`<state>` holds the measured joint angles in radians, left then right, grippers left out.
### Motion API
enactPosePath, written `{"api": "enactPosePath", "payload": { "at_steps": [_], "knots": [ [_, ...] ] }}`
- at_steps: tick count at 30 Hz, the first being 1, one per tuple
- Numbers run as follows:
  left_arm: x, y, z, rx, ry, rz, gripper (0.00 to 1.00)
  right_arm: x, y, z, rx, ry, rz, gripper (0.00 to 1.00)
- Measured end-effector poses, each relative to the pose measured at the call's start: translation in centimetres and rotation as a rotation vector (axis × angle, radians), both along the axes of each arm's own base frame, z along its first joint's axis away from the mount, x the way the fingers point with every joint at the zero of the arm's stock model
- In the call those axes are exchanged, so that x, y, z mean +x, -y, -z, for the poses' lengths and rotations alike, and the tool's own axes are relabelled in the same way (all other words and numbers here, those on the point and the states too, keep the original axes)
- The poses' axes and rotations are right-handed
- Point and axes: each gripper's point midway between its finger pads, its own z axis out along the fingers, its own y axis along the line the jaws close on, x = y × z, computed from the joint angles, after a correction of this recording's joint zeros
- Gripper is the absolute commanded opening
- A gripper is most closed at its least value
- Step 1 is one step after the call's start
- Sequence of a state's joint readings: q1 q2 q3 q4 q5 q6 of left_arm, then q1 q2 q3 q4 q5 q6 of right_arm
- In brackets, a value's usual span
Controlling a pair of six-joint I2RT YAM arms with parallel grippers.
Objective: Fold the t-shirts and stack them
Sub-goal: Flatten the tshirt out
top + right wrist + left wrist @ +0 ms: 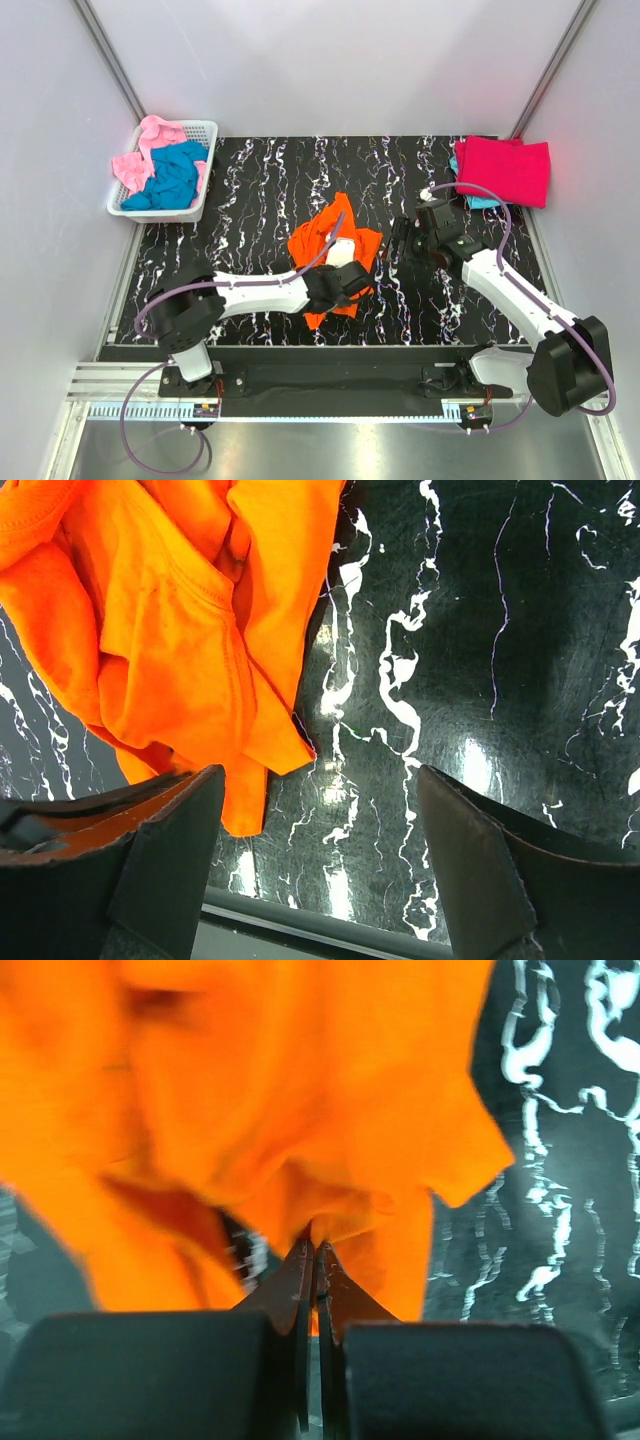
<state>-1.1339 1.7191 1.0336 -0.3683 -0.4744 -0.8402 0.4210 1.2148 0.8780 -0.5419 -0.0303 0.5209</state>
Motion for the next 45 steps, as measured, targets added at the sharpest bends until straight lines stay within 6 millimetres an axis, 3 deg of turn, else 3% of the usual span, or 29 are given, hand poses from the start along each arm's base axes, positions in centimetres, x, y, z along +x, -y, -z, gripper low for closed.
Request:
{"api": "enactPosePath", "payload": {
  "at_steps": [3,9,11,15,16,18,19,22,26,29,33,40,45],
  "knots": [
    [0.3,-1.3,-2.0,0.014,0.04,-0.023,0.0,0.0,-0.2,0.1,0.007,-0.003,-0.005,0.83],
    [1.8,-4.3,-12.1,-0.138,0.221,-0.109,0.0,0.6,-1.1,1.2,0.032,-0.022,-0.02,0.78],
    [2.3,-6.2,-15.4,-0.194,0.289,-0.166,0.0,0.8,-1.7,1.8,0.046,-0.037,-0.036,0.74],
    [3.2,-10.9,-18.5,-0.248,0.387,-0.308,0.0,0.9,-3.0,3.3,0.076,-0.082,-0.075,0.73],
    [3.3,-12.1,-18.4,-0.244,0.401,-0.347,0.01,1.0,-3.2,3.7,0.08,-0.091,-0.083,0.73],
    [3.3,-14.4,-17.2,-0.204,0.413,-0.428,0.16,1.0,-3.7,4.5,0.09,-0.112,-0.1,0.72],
    [3.3,-15.3,-16.4,-0.179,0.411,-0.458,0.56,0.9,-4.0,4.8,0.097,-0.123,-0.109,0.72],
    [3.4,-17.9,-13.0,-0.067,0.387,-0.551,0.99,0.7,-4.7,5.9,0.105,-0.153,-0.136,0.71],
    [3.6,-19.9,-10.3,0.053,0.362,-0.641,0.99,0.4,-5.6,6.6,0.117,-0.176,-0.167,0.71],
    [3.3,-20.8,-9.5,0.084,0.346,-0.68,0.98,0.4,-6.3,6.5,0.127,-0.17,-0.186,0.7],
    [3.3,-22.4,-9.0,0.069,0.328,-0.774,0.87,0.1,-7.9,6.2,0.151,-0.169,-0.24,0.61],
    [1.7,-24.2,-6.9,0.089,0.259,-0.822,0.83,-3.1,-15.4,4.9,0.197,-0.184,-0.505,0.57],
    [1.4,-24.3,-7.2,0.048,0.248,-0.826,0.83,-4.9,-19.3,4.9,0.217,-0.205,-0.638,0.56]
  ]
}}
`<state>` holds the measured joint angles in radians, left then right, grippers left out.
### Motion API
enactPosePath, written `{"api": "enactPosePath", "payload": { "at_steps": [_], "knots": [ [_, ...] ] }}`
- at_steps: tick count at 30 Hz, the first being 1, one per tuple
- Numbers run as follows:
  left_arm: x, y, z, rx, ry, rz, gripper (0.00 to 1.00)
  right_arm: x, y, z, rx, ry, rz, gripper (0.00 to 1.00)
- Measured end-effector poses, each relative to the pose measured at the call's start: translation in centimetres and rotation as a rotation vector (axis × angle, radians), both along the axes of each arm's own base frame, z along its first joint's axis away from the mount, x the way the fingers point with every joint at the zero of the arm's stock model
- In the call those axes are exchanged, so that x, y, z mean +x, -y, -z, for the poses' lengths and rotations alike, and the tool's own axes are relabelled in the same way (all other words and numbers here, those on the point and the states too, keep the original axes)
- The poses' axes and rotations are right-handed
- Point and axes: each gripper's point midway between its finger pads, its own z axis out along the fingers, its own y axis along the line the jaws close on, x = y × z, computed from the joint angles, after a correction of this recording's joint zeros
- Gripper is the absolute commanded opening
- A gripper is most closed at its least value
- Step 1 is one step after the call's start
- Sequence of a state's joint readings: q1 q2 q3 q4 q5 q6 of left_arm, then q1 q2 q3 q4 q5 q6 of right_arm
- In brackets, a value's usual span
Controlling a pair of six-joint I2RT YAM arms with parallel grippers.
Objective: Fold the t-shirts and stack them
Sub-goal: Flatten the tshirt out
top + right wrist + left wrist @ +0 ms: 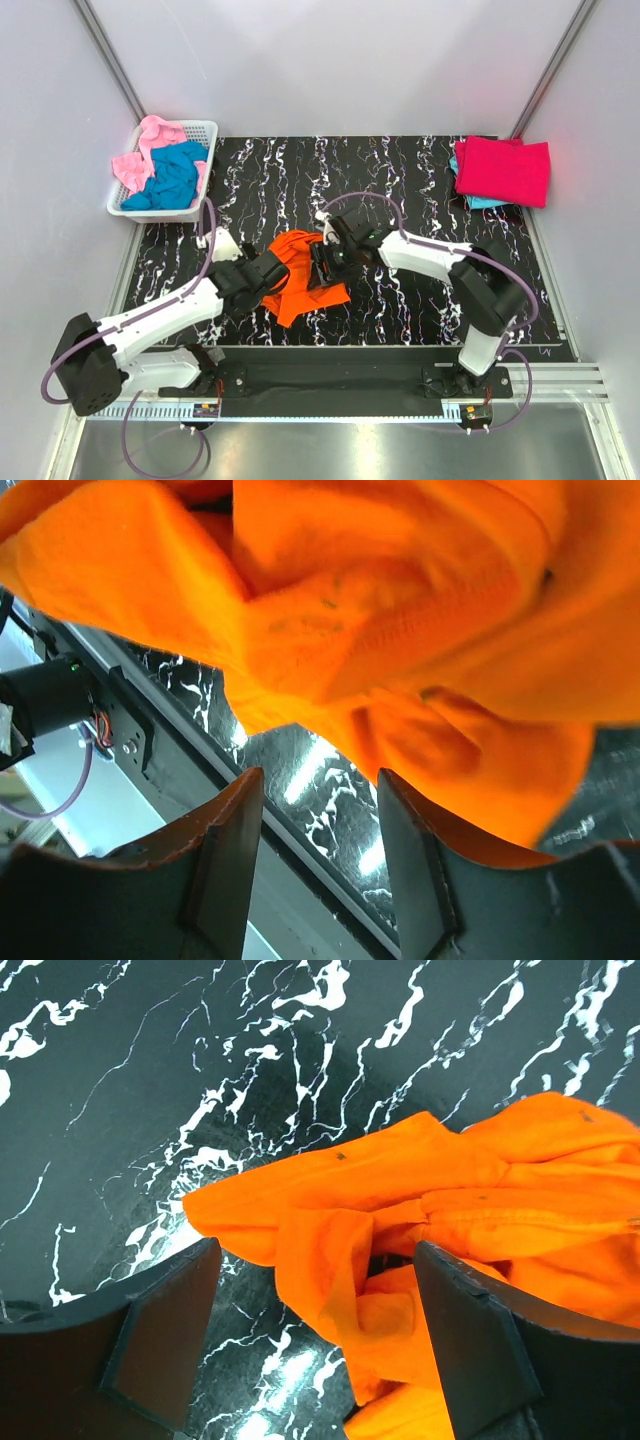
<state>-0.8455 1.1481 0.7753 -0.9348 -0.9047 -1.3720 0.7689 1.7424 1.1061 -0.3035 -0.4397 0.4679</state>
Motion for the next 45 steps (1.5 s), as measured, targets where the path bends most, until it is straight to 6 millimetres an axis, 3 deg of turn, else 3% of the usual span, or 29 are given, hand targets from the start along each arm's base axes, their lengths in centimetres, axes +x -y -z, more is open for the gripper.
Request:
{"api": "enactPosePath", "payload": {
  "at_steps": [6,11,16,19,23,27,30,34,40,45],
  "knots": [
    [0.0,-0.2,-0.5,-0.032,0.01,-0.009,0.84,1.5,-1.8,2.0,-0.026,-0.018,-0.03,0.5],
    [-0.1,0.0,0.1,-0.036,-0.02,0.019,0.85,4.2,-1.7,4.7,-0.138,0.017,0.036,0.5],
    [0.1,0.8,1.0,-0.061,-0.052,0.063,0.82,8.3,-1.5,5.0,-0.192,0.078,0.126,0.48],
    [0.5,1.1,1.7,-0.094,-0.064,0.072,0.74,11.5,0.4,5.0,-0.214,0.103,0.213,0.47],
    [0.7,1.1,3.9,-0.141,-0.1,0.069,0.59,15.5,4.6,5.1,-0.241,0.116,0.338,0.47],
    [1.6,1.5,6.6,-0.183,-0.139,0.075,0.48,18.1,7.6,5.1,-0.262,0.126,0.41,0.46],
    [3.0,2.7,7.9,-0.223,-0.14,0.111,0.45,18.4,7.7,5.1,-0.266,0.132,0.404,0.46],
    [5.8,5.6,8.1,-0.29,-0.079,0.202,0.48,18.4,7.4,5.1,-0.263,0.137,0.389,0.45],
    [9.8,8.2,5.9,-0.323,0.034,0.282,0.55,18.3,7.3,5.2,-0.26,0.137,0.379,0.44],
    [13.5,8.2,4.5,-0.358,0.129,0.276,0.56,18.3,7.1,5.2,-0.252,0.134,0.37,0.44]
  ]
}}
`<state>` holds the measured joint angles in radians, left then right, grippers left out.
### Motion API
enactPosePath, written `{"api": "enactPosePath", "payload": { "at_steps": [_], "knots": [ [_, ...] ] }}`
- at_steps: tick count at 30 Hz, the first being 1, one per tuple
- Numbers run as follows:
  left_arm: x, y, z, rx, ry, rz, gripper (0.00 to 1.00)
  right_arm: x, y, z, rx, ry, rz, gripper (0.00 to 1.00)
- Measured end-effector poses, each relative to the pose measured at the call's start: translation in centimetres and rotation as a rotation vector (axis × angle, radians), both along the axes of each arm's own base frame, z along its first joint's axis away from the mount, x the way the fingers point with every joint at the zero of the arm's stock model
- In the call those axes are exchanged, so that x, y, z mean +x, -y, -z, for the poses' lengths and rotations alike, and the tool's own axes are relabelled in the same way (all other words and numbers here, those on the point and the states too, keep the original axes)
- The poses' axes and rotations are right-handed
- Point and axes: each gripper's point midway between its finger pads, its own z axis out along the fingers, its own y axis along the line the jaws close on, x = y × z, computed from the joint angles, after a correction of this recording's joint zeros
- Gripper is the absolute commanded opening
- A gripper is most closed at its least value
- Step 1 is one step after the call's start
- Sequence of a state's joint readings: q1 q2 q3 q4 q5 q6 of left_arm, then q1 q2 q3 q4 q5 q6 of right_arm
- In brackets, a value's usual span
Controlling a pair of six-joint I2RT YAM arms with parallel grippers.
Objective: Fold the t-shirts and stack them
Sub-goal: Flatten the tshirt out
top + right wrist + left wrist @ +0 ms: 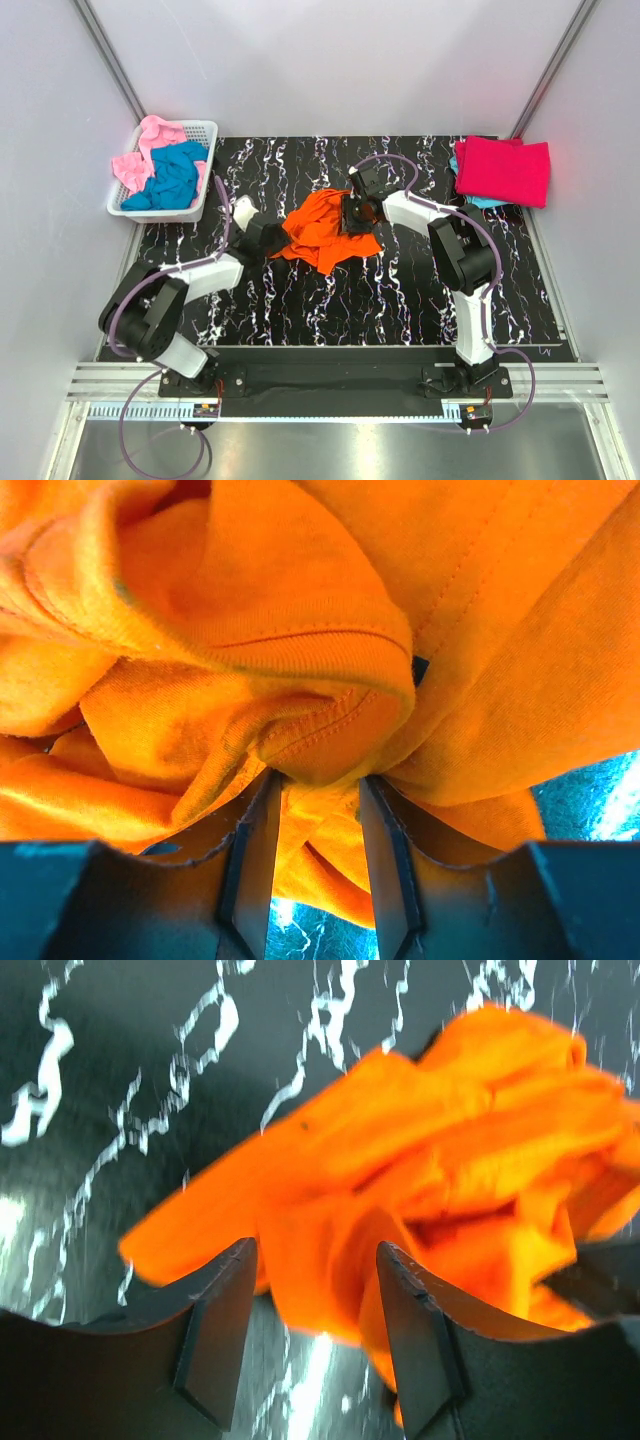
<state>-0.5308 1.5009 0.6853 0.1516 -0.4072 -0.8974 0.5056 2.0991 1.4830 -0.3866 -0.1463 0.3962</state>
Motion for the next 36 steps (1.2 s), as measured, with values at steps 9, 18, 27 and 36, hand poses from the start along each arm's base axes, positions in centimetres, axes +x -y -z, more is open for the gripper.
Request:
{"api": "enactPosePath", "payload": {
  "at_steps": [9,18,27,36],
  "knots": [
    [2.1,-0.3,2.5,0.019,-0.051,-0.015,0.52,0.0,-0.1,0.0,0.004,0.0,-0.004,0.43],
    [2.9,0.0,2.1,0.009,-0.048,-0.01,0.49,-0.1,-0.1,0.1,0.004,-0.001,-0.003,0.43],
    [2.3,-0.3,2.6,0.041,-0.084,0.003,0.48,-0.1,-0.1,0.1,0.005,-0.001,-0.002,0.43],
    [2.1,-0.5,2.8,0.049,-0.095,0.004,0.36,-0.1,-0.1,0.1,0.007,-0.002,0.0,0.43]
  ]
}}
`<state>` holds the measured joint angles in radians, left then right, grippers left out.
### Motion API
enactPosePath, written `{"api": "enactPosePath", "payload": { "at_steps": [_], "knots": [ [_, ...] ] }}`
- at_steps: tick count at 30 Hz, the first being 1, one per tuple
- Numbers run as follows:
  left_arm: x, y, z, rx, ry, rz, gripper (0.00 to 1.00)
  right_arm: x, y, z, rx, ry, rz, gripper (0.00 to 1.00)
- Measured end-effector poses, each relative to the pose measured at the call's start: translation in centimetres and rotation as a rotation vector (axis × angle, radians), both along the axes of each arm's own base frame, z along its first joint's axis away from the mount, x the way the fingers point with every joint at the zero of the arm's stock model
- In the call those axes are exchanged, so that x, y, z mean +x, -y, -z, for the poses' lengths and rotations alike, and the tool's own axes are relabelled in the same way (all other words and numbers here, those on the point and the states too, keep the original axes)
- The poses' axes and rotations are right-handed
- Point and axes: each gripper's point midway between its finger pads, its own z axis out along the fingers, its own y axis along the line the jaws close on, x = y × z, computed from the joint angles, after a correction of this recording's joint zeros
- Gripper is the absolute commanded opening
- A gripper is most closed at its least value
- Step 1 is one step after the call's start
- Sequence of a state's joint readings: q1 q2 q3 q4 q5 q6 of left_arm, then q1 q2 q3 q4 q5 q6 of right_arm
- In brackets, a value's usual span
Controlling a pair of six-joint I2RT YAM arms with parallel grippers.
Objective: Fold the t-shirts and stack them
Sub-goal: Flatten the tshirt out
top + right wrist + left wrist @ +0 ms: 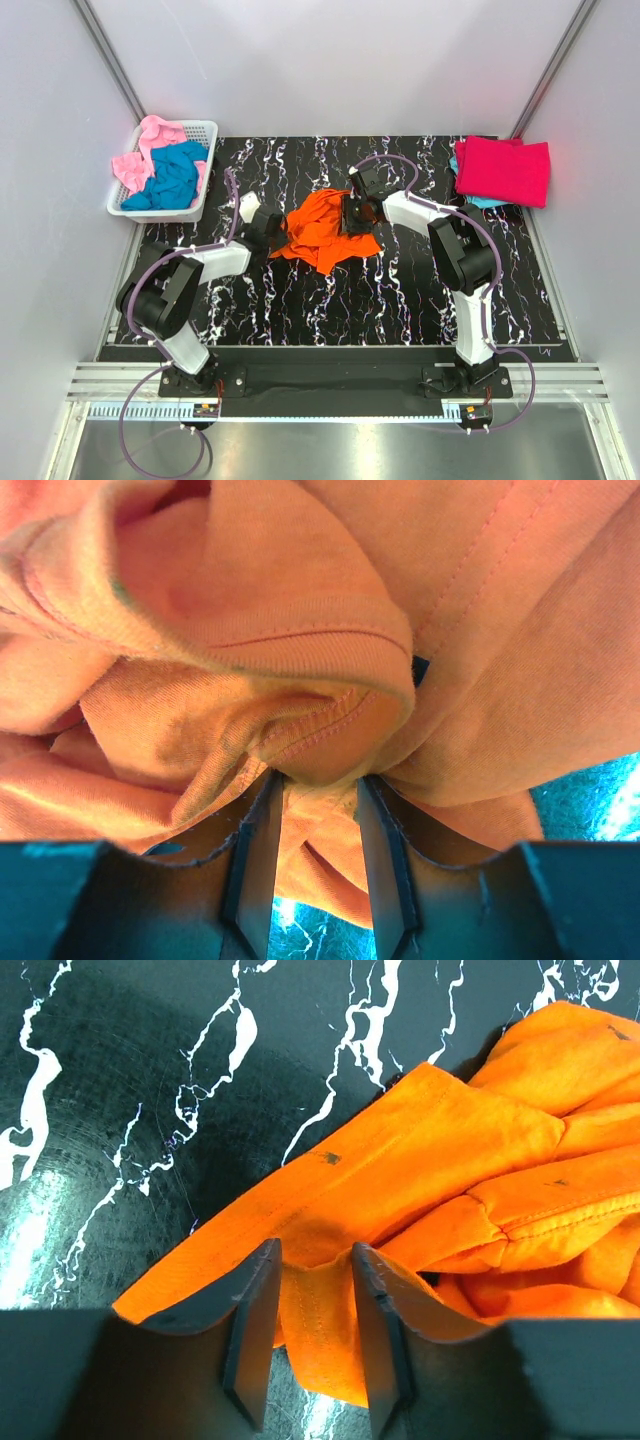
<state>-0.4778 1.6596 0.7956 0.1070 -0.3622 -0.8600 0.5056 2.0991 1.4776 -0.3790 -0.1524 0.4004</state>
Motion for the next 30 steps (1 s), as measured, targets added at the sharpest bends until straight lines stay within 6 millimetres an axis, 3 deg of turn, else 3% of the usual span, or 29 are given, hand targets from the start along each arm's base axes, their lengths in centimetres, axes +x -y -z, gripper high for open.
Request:
{"api": "enactPosePath", "payload": {
  "at_steps": [8,12,19,22,26,30],
  "knots": [
    [-1.1,-0.3,0.8,0.002,-0.022,0.017,0.2,0.0,-0.1,0.0,0.007,-0.001,-0.004,0.42],
    [-1.8,-0.5,0.0,-0.002,-0.016,0.033,0.18,0.0,-0.1,0.0,0.008,-0.001,-0.002,0.42],
    [-3.2,-1.0,-4.4,-0.026,0.057,0.068,0.34,-0.1,-0.3,0.0,0.019,-0.008,0.0,0.41],
    [-3.7,-0.9,-5.7,-0.037,0.082,0.099,0.35,-0.2,-0.5,0.0,0.026,-0.013,0.0,0.41],
    [-4.4,-0.3,-5.3,-0.049,0.06,0.146,0.36,-0.2,-0.6,0.0,0.035,-0.017,-0.002,0.41],
    [-5.6,-1.1,-3.6,-0.02,0.006,0.14,0.37,-0.2,-0.8,0.0,0.044,-0.02,-0.004,0.41]
  ]
}}
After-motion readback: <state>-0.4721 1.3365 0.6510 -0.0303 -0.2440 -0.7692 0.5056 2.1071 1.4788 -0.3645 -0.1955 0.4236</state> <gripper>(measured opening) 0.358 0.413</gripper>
